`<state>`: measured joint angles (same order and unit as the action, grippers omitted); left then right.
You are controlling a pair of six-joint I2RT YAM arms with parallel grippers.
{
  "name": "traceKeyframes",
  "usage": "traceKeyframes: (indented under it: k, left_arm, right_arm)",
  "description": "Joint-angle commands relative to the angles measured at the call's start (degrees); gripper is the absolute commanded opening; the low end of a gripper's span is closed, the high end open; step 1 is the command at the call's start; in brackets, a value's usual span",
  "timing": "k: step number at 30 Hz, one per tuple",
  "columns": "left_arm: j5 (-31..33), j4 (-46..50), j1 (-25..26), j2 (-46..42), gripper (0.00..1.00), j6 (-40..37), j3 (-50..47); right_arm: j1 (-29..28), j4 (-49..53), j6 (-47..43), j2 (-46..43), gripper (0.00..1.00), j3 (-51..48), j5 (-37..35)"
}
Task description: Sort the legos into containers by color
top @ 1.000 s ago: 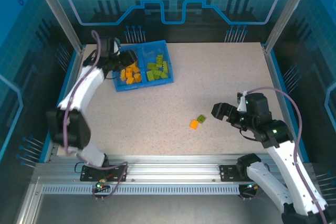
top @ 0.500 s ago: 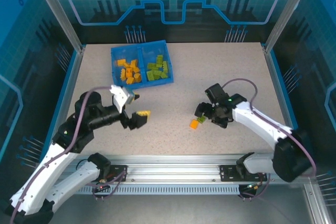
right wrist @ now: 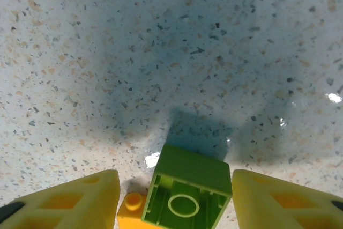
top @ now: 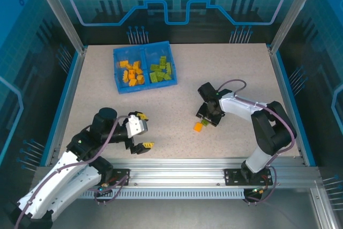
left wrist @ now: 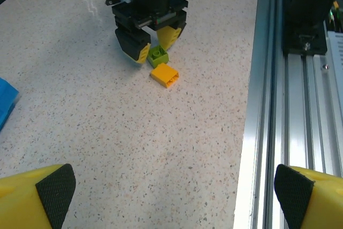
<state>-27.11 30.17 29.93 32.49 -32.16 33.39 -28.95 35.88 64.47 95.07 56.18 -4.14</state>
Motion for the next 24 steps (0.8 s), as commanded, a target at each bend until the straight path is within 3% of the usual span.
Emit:
traceKeyframes:
  k: [1,5,9,17,24]
  left_arm:
    - [-2.94,-0.42,0.67,-1.43,0.99,-4.81,-1.63]
    - [-3.22,-1.42,0.74,-2.51,0.99,-5.63,-2.44]
    - [-2.88,-1.89,0.71,-2.64,0.99,-5.94,-2.78]
    - [-1.62,-2.96,0.74,-2.79,0.99,-5.57,-2.99]
    - [4.04,-7.11,0.74,-4.95,0.99,-1.40,-3.58]
  right_arm:
    - [-0.50,-0.43,1.97,0.14,0.52,-0.17,-1.23]
    - [-0.48,-0.17,1.89,-1.07,0.48,-0.71,-1.60]
    - [-0.52,-0.36,1.41,-4.56,0.32,-0.98,-1.99]
    - [-2.81,2.26,-3.84,-13.58,0.33,2.83,-8.69]
    - [-10.80,-6.53,-26.06,-12.76,0.35,16.92,-15.04]
